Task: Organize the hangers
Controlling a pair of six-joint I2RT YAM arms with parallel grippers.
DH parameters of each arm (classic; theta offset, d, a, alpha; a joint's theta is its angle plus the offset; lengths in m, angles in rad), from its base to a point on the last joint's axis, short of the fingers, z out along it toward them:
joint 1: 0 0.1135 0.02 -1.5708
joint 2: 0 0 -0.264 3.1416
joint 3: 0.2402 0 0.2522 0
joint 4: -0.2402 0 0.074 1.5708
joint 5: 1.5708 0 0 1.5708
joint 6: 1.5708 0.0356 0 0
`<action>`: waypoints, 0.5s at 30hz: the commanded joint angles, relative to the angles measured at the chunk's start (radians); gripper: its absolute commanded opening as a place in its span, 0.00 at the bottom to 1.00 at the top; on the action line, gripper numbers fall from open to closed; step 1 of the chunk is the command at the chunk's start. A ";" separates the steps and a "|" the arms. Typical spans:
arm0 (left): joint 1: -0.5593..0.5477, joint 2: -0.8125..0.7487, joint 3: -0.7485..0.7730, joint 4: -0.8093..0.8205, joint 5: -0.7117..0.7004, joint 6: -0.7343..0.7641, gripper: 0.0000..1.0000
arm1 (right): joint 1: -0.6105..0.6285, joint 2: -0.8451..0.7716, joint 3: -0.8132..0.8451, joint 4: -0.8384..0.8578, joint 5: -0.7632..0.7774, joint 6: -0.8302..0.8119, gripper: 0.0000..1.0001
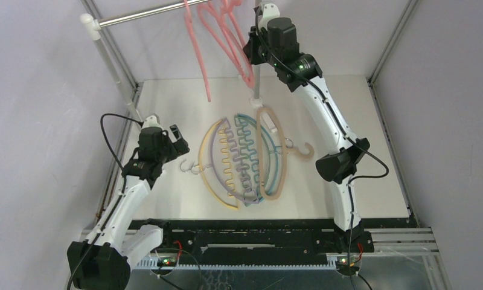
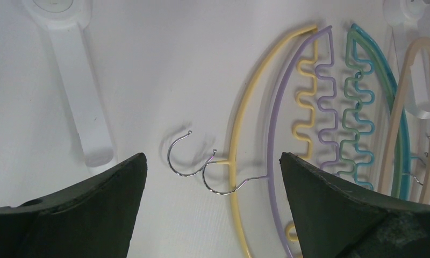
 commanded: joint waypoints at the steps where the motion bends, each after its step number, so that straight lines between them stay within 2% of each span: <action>1: 0.012 0.002 0.054 0.000 -0.002 0.028 0.99 | -0.015 0.020 0.065 0.119 -0.012 0.061 0.09; 10: 0.021 0.011 0.048 0.005 -0.003 0.020 0.99 | -0.023 0.024 0.066 0.178 -0.022 0.077 0.26; 15: 0.025 0.017 0.045 0.014 0.001 0.014 0.98 | -0.028 0.022 0.066 0.194 -0.019 0.076 0.32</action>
